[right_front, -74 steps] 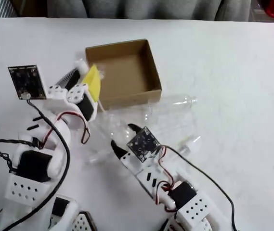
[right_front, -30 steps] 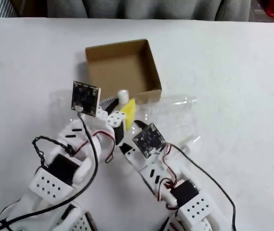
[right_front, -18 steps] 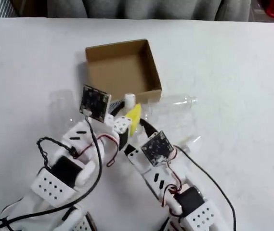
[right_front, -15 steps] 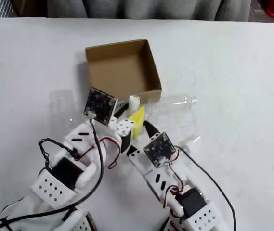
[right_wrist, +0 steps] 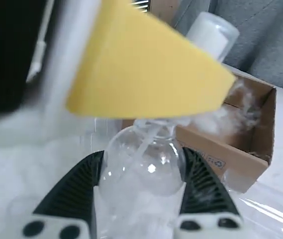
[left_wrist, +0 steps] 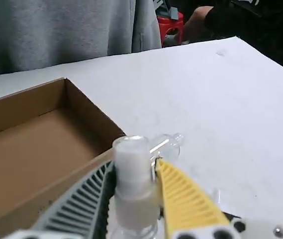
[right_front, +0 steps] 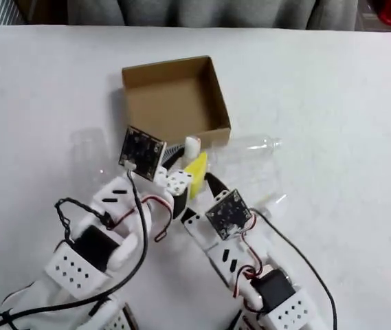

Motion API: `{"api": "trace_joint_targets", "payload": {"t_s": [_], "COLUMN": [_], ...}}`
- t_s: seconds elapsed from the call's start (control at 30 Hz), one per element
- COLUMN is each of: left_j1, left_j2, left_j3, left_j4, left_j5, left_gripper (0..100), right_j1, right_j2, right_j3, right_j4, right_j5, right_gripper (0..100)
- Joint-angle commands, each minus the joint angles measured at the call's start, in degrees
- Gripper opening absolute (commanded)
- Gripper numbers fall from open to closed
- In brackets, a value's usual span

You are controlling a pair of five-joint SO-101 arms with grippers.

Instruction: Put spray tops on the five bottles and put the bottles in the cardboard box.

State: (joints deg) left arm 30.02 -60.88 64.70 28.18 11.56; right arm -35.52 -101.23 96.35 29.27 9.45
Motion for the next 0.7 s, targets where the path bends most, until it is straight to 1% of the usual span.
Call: {"api": "trace_joint_targets", "payload": {"t_s": [0.0, 0.07, 0.23, 0.43, 0.5, 0.6, 0.67], "left_j1": [1.89, 1.98, 4.79, 4.62, 4.53, 4.53, 4.53], "left_j2": [-0.66, -0.66, -0.66, -0.66, -0.66, -0.66, -0.66], "left_j3": [0.0, 0.09, 1.05, 0.97, 0.97, 1.41, 1.14], "left_j4": [-0.35, -0.26, -0.26, -0.7, -0.7, 0.44, 2.02], "left_j5": [-0.62, -0.62, -0.7, -0.7, -0.7, -0.35, -0.35], "left_gripper": [2, 2, 2, 3, 8, 20, 25], "right_j1": [3.38, 3.74, 4.35, 4.35, 4.35, 4.35, 4.35], "right_j2": [-1.71, -1.71, -1.71, -1.71, -1.71, -1.71, -1.71], "right_j3": [-0.26, -0.35, -0.44, -0.44, -0.44, -0.44, -0.44], "right_j4": [-1.1, -1.19, -1.27, -1.27, -1.19, -1.01, -1.01], "right_j5": [-1.58, -1.76, -1.76, -2.11, -2.2, -2.2, -2.2], "right_gripper": [1.5, 1.5, 1.5, 1.5, 1.5, 1.5, 1.5]}}
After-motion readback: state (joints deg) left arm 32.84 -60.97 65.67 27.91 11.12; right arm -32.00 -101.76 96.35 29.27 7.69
